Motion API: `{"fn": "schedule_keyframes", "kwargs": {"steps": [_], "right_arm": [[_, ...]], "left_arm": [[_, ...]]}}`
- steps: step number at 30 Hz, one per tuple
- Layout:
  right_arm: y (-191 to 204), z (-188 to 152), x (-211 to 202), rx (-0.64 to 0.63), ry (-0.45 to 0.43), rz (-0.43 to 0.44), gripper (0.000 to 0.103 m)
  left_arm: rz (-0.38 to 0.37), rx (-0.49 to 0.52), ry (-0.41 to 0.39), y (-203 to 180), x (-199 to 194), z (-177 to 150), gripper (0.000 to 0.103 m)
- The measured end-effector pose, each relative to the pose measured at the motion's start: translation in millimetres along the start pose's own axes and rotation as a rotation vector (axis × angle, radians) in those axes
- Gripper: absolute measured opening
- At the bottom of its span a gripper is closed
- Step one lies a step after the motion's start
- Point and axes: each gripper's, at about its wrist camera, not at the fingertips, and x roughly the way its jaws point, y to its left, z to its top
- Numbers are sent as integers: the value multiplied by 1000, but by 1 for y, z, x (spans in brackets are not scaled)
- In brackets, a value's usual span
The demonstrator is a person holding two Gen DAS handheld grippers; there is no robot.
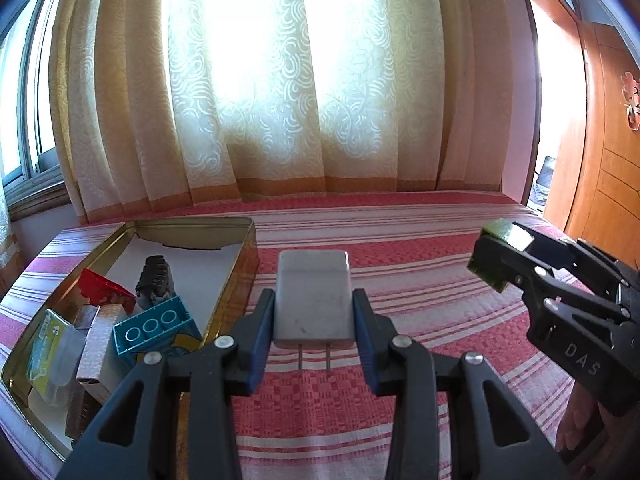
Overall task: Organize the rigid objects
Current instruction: 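Carry the charger with left gripper while right carries the green cube over the tin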
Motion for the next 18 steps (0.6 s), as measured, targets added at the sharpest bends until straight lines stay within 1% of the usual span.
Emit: {"fn": "schedule_keyframes", "kwargs": {"steps": [18], "right_arm": [[14,-1,-8,-7,-11,27,45]], "left_arm": [[2,-3,-24,4,-12,-3,37]]}}
